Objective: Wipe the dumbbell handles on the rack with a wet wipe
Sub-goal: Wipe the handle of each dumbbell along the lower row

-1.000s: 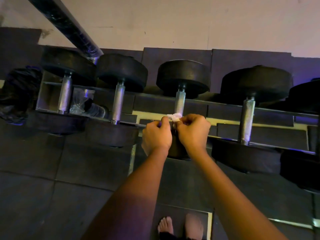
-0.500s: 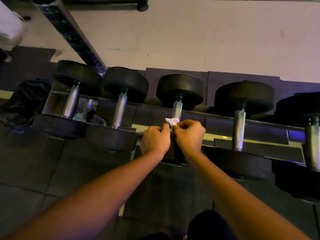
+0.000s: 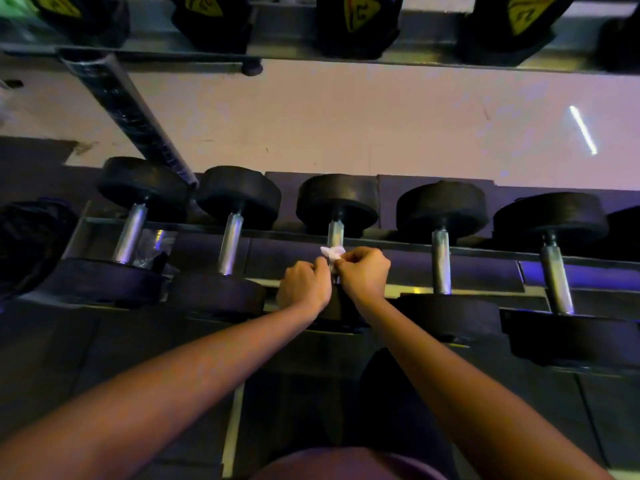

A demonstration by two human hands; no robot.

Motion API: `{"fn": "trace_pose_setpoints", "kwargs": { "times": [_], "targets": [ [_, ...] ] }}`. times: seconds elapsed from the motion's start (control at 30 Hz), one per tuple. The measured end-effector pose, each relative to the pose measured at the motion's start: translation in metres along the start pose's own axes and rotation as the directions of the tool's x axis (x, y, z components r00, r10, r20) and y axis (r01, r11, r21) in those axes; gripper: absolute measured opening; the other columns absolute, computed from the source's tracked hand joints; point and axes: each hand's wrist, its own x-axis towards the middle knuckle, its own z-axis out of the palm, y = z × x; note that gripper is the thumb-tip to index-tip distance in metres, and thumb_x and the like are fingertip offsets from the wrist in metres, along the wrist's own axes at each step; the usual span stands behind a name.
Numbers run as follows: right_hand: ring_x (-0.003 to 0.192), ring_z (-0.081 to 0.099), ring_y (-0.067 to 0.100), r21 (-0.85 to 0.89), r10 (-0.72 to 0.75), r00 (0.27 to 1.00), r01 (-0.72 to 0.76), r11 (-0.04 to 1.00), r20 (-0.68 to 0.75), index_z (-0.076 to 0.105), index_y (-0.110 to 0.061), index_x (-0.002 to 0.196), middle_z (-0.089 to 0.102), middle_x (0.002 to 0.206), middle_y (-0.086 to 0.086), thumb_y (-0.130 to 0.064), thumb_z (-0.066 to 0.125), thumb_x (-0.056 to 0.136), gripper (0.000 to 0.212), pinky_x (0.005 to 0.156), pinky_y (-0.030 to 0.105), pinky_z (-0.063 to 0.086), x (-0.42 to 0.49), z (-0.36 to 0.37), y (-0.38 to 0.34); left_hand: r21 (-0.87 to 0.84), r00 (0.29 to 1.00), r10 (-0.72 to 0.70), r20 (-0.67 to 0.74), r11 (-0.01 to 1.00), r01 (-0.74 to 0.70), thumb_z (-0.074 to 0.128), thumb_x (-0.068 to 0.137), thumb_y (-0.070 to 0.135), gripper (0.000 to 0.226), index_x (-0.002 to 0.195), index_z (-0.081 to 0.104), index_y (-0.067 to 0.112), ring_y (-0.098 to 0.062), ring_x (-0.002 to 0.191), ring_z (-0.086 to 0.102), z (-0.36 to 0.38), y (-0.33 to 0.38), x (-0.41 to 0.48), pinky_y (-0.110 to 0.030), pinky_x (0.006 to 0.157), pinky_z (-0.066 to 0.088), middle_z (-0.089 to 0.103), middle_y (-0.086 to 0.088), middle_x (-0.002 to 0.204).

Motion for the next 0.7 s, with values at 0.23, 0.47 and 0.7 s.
{"fn": "trace_pose_setpoints", "kwargs": {
  "times": [0.23,0.47,0.7],
  "targets": [
    [0.072,0.066,0.006,0.018,-0.043,0.999,0.044,0.999,-0.024,0.068,-0.019,0.080,0.067,0.076,-0.005,-0.013,0.072,0.085,0.008,0.070,0.028,0.059,0.006,0.005,0.008,0.005,0.998,0.065,0.012,0.998,-0.065,0.034,0.098,0.038,0.044,0.076,0.064,0.016,-0.027,0.085,0.055,0.000,-0.002,0.005,-0.038,0.082,0.041,0.061,-0.006,0.084],
    [0.085,0.064,0.009,0.014,-0.075,0.995,0.075,0.997,0.071,0.071,-0.015,0.087,0.068,0.095,0.001,-0.011,0.072,0.083,0.005,0.068,0.011,0.047,0.018,0.005,0.020,-0.042,0.998,-0.014,-0.056,0.999,0.011,0.039,0.097,0.035,0.043,0.095,0.071,0.007,-0.025,0.080,0.048,0.002,0.004,0.003,-0.031,0.067,0.032,0.067,-0.015,0.101],
    [0.072,0.065,0.013,-0.112,-0.211,0.950,0.241,0.964,0.230,0.073,-0.011,0.077,0.070,0.074,0.001,-0.014,0.073,0.080,0.005,0.071,0.032,0.056,0.044,-0.008,0.009,-0.108,0.999,0.039,-0.034,0.993,-0.042,0.044,0.092,0.029,0.038,0.073,0.069,0.008,-0.036,0.085,0.060,0.004,-0.005,0.000,-0.032,0.064,0.033,0.064,-0.018,0.080]
  ]
}}
